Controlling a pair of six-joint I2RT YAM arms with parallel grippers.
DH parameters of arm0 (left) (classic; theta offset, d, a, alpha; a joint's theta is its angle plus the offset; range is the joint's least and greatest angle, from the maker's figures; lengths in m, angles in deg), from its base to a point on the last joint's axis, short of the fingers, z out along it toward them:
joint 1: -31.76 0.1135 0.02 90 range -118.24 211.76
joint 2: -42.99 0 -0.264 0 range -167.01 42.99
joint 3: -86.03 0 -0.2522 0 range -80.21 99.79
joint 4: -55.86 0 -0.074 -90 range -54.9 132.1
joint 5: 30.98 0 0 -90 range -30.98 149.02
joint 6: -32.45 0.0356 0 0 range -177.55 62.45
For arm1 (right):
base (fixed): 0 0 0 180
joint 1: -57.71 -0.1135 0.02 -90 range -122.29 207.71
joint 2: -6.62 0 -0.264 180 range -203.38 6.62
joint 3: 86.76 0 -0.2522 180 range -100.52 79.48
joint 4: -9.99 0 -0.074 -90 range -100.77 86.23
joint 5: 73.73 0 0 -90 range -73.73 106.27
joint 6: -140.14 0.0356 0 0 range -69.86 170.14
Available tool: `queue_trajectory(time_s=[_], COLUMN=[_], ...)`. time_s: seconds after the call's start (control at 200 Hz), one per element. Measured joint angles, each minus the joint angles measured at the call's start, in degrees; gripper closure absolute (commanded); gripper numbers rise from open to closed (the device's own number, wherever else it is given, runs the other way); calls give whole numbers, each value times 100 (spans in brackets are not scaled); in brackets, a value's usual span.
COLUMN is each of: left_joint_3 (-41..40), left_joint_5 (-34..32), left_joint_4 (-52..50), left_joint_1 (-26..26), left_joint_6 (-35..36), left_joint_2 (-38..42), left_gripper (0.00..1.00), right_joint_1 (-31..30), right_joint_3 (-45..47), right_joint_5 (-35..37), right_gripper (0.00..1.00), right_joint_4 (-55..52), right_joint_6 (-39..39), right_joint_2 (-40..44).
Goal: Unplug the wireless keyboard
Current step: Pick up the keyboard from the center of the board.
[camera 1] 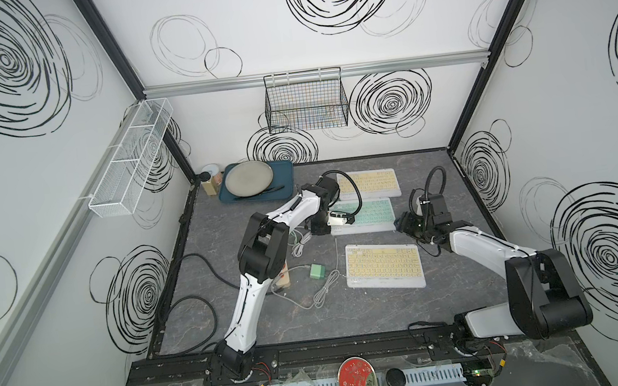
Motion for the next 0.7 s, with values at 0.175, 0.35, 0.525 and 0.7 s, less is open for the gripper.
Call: queue_trajectory(time_s=[0.175, 0.35, 0.525, 0.7], left_joint_3=[50, 92, 59, -256], left_joint_5=[57, 160, 278, 380], left_joint_4=[-63, -105, -85, 20], left_joint_1=[0, 7, 7, -35], left_joint_6=[22, 50, 68, 68], left_joint_2=[-22, -44, -22, 203], left_gripper=[100, 100, 100, 100], right_joint_1=[0, 2, 2, 2], right_joint_3=[33, 39, 101, 146], right_joint_5=[-17, -37, -48, -81], right_gripper=[38, 38, 38, 38], right_joint_4=[-2, 0, 2, 2], right_joint_6=[2, 2, 2, 4], right_joint_2=[11, 13, 81, 90])
